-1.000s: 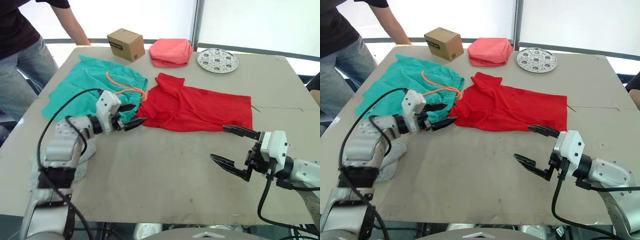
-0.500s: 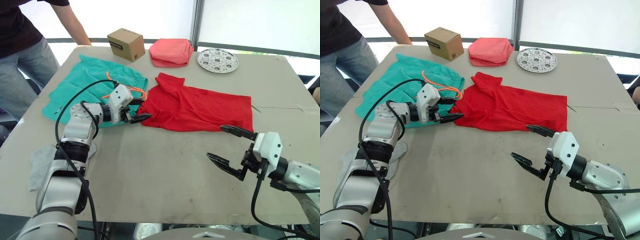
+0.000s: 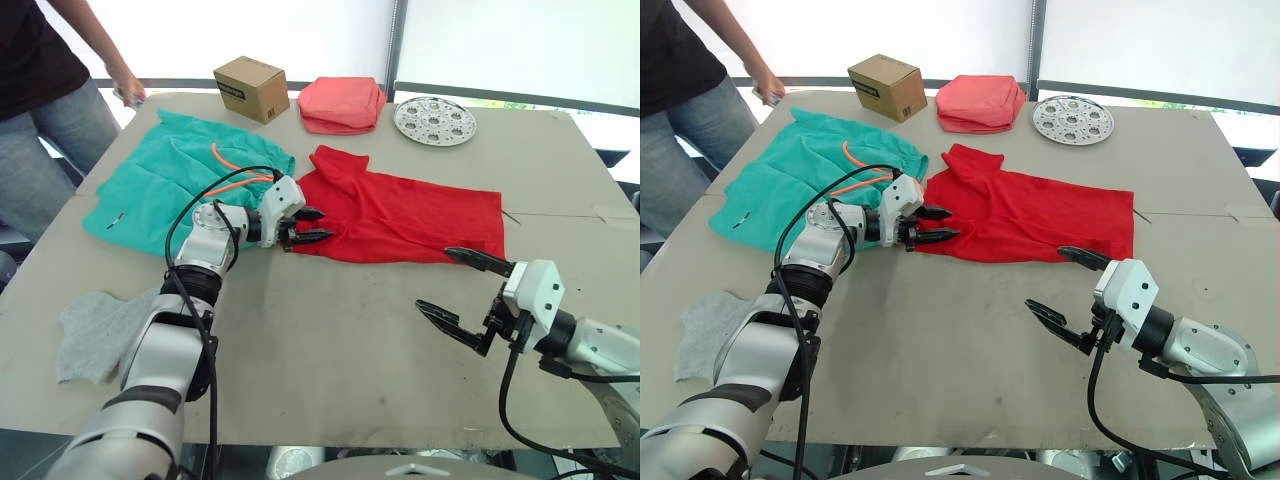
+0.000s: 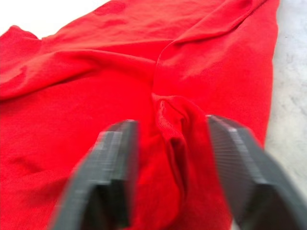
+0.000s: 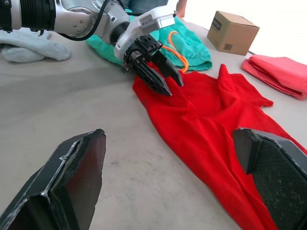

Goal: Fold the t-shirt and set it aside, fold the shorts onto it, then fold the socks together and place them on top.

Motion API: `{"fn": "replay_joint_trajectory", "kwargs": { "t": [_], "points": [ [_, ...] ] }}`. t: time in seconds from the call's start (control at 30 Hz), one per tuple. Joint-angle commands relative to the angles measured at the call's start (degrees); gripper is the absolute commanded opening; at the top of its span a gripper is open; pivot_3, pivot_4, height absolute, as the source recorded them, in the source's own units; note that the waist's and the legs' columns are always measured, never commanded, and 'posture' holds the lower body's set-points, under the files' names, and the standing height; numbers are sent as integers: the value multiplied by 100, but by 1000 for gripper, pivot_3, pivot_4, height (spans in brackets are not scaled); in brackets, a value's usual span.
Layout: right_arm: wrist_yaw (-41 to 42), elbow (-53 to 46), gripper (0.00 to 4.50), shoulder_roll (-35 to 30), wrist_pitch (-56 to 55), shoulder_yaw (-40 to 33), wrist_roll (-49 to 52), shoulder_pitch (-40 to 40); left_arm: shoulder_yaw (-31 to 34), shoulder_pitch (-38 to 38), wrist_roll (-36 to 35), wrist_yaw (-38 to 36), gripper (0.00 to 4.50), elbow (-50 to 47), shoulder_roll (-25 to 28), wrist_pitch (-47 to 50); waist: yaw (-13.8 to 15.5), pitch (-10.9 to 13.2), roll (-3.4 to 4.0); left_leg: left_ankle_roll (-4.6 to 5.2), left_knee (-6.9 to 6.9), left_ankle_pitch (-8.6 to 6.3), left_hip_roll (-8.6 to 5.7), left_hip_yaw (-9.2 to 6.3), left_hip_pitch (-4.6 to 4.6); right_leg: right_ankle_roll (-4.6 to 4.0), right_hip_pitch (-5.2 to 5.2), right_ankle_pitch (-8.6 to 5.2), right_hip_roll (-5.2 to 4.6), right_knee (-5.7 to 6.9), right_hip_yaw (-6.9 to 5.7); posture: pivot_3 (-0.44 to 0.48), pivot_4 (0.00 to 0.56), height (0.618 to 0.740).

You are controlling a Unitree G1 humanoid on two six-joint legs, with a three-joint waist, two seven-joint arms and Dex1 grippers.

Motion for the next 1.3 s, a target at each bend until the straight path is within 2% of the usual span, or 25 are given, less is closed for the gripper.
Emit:
{"fn": "replay_joint_trajectory", "kwargs": {
  "t": [0.03,0.07,0.23,0.37,0.43,0.53,0.7,0.77,0.9,1.03,1.3],
  "points": [
    [1,-197,4500,-98,12,-281,53,45,46,-138,85,4,368,122,-7,-270,0,0,0,0,0,0,0,0,0,0,0,0,0,0,0,0,150,740],
    [34,-205,4500,-123,13,-332,104,71,75,-132,70,-18,51,130,-5,-297,1,0,0,0,0,0,0,-2,0,0,0,0,0,0,-1,0,150,740],
    [87,-129,4500,-198,30,-464,131,123,294,-32,-211,-223,51,-157,39,-155,1,0,-1,0,0,0,0,-3,-2,0,0,1,0,1,-2,0,150,740],
    [-729,298,4500,-242,794,-593,-404,-158,550,643,-897,-729,51,-1746,332,878,-36,0,0,0,0,0,2,0,0,0,-1,1,-1,3,3,0,150,740],
    [-912,590,4500,-263,1638,-864,52,-433,631,1145,-1189,-758,51,-2724,518,1451,-79,-1,1,0,0,0,3,3,3,-1,-1,1,-1,7,9,0,150,740],
    [-929,965,4500,-713,2332,-888,-46,-960,758,1775,-1557,-629,51,-3909,750,2178,-75,0,4,0,0,0,3,-5,15,-3,-2,-1,-7,29,18,0,150,740],
    [-601,1817,4500,-1408,2879,-335,-278,-1851,934,2355,-1773,-161,51,-4808,837,2695,-37,0,3,0,1,0,-1,-3,16,-24,-2,-14,-9,32,17,0,150,740],
    [-193,2273,4500,-1518,2788,103,-344,-2274,948,2545,-1760,25,51,-5015,815,2719,-40,0,3,0,1,0,-2,3,18,-24,-2,-15,-6,31,17,0,150,740],
    [538,2862,4500,-1958,1719,1180,-1261,-2673,932,2643,-1745,331,51,-5244,725,2738,-24,2,5,0,-1,0,-1,8,15,-20,-3,-13,-4,30,15,0,150,740],
    [1015,2836,4500,-1899,1733,1252,-1060,-2847,926,2615,-1770,563,51,-5320,658,2785,-1,3,6,0,-1,0,-1,6,9,-4,-5,-4,-5,27,10,0,150,740],
    [784,2972,4500,-1497,1669,1702,-1731,-2854,851,2637,-1731,641,51,-5303,644,2703,-5,4,7,0,0,0,-1,9,11,-3,-6,-3,-4,28,13,0,150,740]
  ]
}}
